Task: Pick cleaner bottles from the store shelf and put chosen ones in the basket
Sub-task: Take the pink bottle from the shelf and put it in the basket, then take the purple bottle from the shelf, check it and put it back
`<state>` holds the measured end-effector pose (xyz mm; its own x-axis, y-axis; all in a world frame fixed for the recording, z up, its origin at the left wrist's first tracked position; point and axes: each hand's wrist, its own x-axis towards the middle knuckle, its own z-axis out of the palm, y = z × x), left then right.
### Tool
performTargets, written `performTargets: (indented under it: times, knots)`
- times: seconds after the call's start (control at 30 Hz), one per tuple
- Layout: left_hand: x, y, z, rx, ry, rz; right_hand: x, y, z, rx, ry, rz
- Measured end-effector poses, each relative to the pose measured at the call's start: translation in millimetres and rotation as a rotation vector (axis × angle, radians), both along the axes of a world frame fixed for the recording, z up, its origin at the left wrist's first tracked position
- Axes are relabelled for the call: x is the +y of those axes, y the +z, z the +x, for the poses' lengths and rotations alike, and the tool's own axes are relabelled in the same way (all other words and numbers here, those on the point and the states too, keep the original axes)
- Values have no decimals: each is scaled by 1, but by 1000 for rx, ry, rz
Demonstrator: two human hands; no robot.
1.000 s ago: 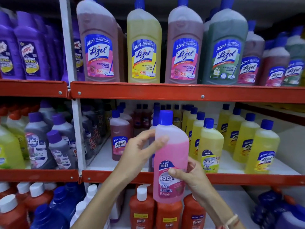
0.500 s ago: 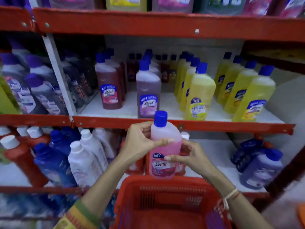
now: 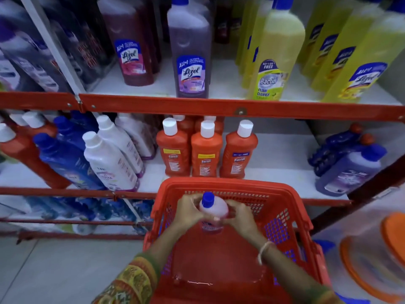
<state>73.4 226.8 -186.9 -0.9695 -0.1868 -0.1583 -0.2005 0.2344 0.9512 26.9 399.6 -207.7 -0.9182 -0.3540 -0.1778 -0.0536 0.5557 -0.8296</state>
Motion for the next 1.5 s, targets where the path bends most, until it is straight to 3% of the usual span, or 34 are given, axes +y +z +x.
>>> performTargets:
  times: [0.23,0.57,0.77,0.9,1.03,1.13,1.33,1.5]
  knots:
    - [8,-70,14,-159,53,-135,-10,-60,28,-108,-84,181]
    - [10,-94,28,-217,32,-104,-8,-75,41,-106,-82,267]
    - [2,-84,27,-222,-124,-252,-9,-60,26,-93,136,374]
    - [-21,-55,23,-233,-289,-425,-4,-33,10,-57,271,339]
    - [-46,-8,15,-102,-225,-430,-8,27,-11,27,286,148]
    - [-65,39,5,98,-119,-435,-21,84,-28,169,216,-30]
    - [-89,134,-22,539,96,-620,-58,174,-59,406,43,-365]
    - [-110,172,-56,757,259,-764,-90,219,-81,562,-106,-594]
